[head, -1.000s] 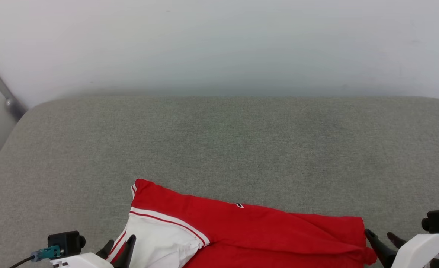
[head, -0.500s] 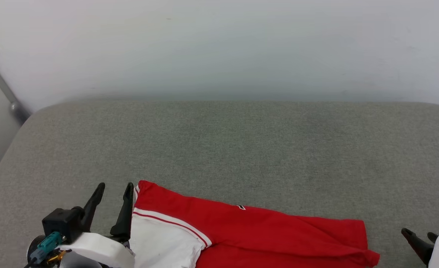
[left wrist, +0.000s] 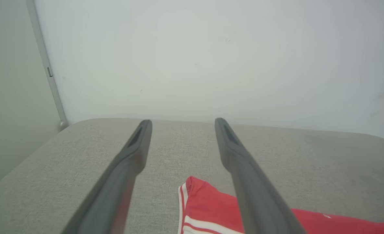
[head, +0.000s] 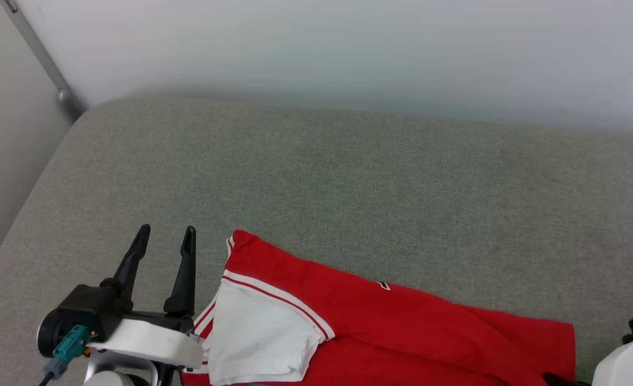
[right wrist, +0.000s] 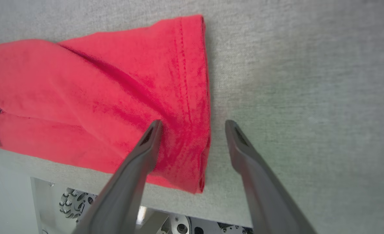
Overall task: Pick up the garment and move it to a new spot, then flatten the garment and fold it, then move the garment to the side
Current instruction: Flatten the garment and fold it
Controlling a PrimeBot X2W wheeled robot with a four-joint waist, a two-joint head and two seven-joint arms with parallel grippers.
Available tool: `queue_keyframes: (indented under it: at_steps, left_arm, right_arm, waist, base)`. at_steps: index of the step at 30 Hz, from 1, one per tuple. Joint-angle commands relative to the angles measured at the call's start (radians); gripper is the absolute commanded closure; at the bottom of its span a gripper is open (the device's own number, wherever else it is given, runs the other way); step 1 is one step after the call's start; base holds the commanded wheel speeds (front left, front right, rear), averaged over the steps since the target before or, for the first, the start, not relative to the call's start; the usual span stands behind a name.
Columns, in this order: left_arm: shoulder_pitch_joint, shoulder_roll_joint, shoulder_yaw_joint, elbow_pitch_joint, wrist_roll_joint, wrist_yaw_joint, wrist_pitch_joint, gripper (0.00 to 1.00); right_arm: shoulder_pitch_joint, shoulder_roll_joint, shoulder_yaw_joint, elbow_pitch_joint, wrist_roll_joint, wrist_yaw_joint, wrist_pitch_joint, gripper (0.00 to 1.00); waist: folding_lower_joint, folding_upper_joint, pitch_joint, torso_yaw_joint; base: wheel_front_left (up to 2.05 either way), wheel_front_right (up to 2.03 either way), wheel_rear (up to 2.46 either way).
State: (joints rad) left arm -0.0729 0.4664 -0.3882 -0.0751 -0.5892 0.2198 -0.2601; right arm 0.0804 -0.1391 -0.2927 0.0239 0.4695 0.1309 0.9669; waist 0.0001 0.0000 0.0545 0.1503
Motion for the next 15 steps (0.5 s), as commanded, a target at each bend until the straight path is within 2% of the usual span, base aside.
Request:
queue_keyframes:
  at_steps: [1, 6, 7, 8, 9, 10, 15]
  left_arm:
    - [-0.021, -0.01, 0.011, -0.009, 0.016, -0.008, -0.006, 0.0]
    - [-0.019, -0.028, 0.04, -0.019, 0.047, -0.028, -0.007, 0.0]
    - [-0.017, -0.031, 0.044, -0.018, 0.051, -0.033, -0.007, 0.0]
    - [-0.015, -0.035, 0.048, -0.018, 0.055, -0.034, -0.007, 0.0]
    - [-0.011, -0.037, 0.049, -0.017, 0.061, -0.037, -0.007, 0.0]
    - [-0.007, -0.04, 0.051, -0.015, 0.062, -0.04, -0.007, 0.0]
    - [0.009, -0.045, 0.053, 0.002, 0.074, -0.049, -0.006, 0.0]
  right_arm:
    - [-0.023, 0.008, 0.015, 0.024, 0.016, 0.0, -0.009, 0.0]
    - [-0.024, 0.016, 0.064, 0.119, 0.052, 0.0, -0.014, 0.0]
    - [-0.024, 0.019, 0.074, 0.135, 0.061, 0.0, -0.015, 0.13]
    - [-0.028, 0.017, 0.082, 0.148, 0.069, 0.0, -0.018, 0.6]
    - [-0.032, 0.014, 0.09, 0.158, 0.08, 0.0, -0.021, 0.83]
    - [-0.036, 0.013, 0.095, 0.167, 0.088, 0.0, -0.025, 1.0]
    - [-0.057, -0.032, 0.121, 0.177, 0.121, 0.0, -0.054, 1.0]
  waist:
    - [-0.0001, 0.0, 0.026, 0.019]
    - [-0.0001, 0.0, 0.043, 0.023]
    - [-0.0001, 0.0, 0.043, 0.022]
    - [-0.0001, 0.0, 0.042, 0.02]
    - [-0.0001, 0.0, 0.042, 0.019]
    - [-0.0001, 0.0, 0.04, 0.017]
    - [-0.0001, 0.0, 0.02, 0.008]
  base:
    - [0.0, 0.0, 0.0]
    - [0.0, 0.0, 0.0]
    - [0.0, 0.0, 0.0]
    - [0.0, 0.0, 0.0]
    - [0.0, 0.0, 0.0]
    - [0.0, 0.0, 0.0]
    - [0.0, 0.0, 0.0]
